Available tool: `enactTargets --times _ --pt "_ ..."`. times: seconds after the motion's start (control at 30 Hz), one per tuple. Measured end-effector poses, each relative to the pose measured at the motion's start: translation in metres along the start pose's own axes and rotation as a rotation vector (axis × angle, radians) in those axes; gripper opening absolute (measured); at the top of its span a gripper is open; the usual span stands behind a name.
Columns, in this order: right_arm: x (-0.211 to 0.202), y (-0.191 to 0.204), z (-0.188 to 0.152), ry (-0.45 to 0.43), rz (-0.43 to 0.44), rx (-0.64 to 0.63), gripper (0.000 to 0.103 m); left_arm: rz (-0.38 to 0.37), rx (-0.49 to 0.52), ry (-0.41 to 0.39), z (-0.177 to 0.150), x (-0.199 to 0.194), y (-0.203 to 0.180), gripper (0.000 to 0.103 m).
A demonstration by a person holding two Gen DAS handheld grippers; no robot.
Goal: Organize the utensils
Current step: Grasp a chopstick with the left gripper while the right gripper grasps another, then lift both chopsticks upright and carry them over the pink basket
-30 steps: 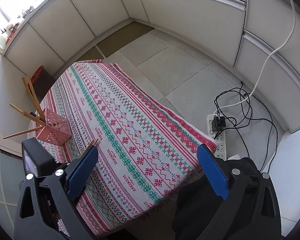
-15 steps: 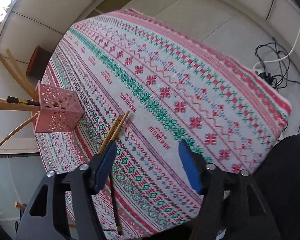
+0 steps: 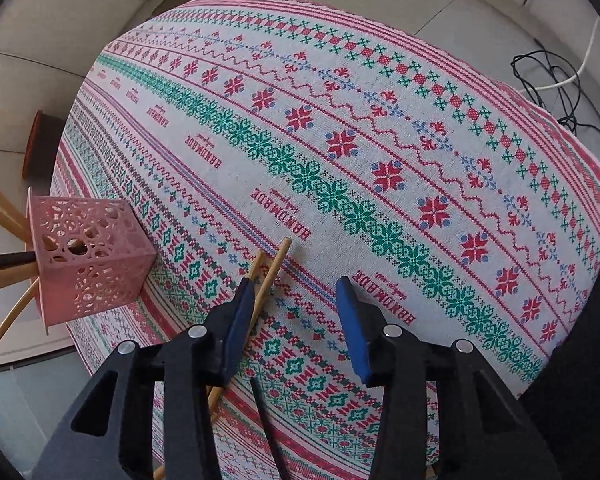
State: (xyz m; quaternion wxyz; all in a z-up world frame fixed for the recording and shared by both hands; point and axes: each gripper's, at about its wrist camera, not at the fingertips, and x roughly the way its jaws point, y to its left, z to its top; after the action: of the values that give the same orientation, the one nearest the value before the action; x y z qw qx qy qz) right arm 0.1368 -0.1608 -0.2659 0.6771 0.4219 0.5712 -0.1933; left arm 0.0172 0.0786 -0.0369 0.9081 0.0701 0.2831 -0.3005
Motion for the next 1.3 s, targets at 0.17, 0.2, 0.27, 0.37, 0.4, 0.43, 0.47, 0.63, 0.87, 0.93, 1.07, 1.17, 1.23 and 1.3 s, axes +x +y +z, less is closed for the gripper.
enactTargets --times 0.17,0.2,0.27,0.37,0.4,0.43,0.47,0.63,0.87,0.93,1.07,1.17,1.23,1.3 --pt "0.002 0.01 -0.001 -0.046 -0.049 0.046 0.038 0.013 -0.02 -0.022 0.003 -0.008 0.005 0.006" --pt "0.003 0.012 -0.002 -0.058 -0.07 0.056 0.036 0.014 -0.023 -0.028 0.003 -0.01 0.006 0.006" --pt "0.003 0.015 -0.005 -0.085 -0.116 0.063 0.023 0.017 -0.029 -0.038 0.004 -0.014 0.008 0.006" --pt "0.002 0.01 -0.01 -0.123 -0.121 0.075 0.01 0.024 -0.035 -0.036 0.003 -0.016 0.011 0.006" --pt "0.001 0.006 -0.011 -0.131 -0.101 0.08 0.009 0.027 -0.036 -0.033 0.002 -0.016 0.012 0.007" --pt "0.0 0.003 -0.012 -0.134 -0.084 0.081 0.007 0.032 -0.039 -0.031 0.002 -0.016 0.013 0.007" --pt "-0.001 -0.002 -0.012 -0.133 -0.066 0.083 0.005 0.038 -0.043 -0.03 0.001 -0.016 0.014 0.007" --pt "-0.004 -0.022 -0.001 -0.115 0.075 0.118 0.005 0.058 -0.081 -0.04 0.002 -0.022 0.023 0.007" --pt "-0.04 -0.029 0.013 -0.136 0.232 0.095 0.005 0.068 -0.095 -0.037 0.003 -0.022 0.024 0.007" --pt "-0.056 -0.031 0.014 -0.162 0.253 0.06 0.005 0.069 -0.097 -0.038 0.003 -0.021 0.024 0.007" --pt "-0.085 -0.033 0.007 -0.221 0.265 -0.034 0.005 0.067 -0.1 -0.054 0.006 -0.023 0.022 0.007" --pt "-0.112 -0.031 -0.007 -0.294 0.259 -0.143 0.005 0.073 -0.115 -0.063 0.008 -0.024 0.023 0.007" --pt "-0.131 -0.03 -0.019 -0.352 0.258 -0.227 0.005 0.079 -0.128 -0.065 0.009 -0.025 0.025 0.007" --pt "-0.151 -0.027 -0.033 -0.412 0.263 -0.304 0.005 0.086 -0.138 -0.066 0.011 -0.025 0.025 0.007"
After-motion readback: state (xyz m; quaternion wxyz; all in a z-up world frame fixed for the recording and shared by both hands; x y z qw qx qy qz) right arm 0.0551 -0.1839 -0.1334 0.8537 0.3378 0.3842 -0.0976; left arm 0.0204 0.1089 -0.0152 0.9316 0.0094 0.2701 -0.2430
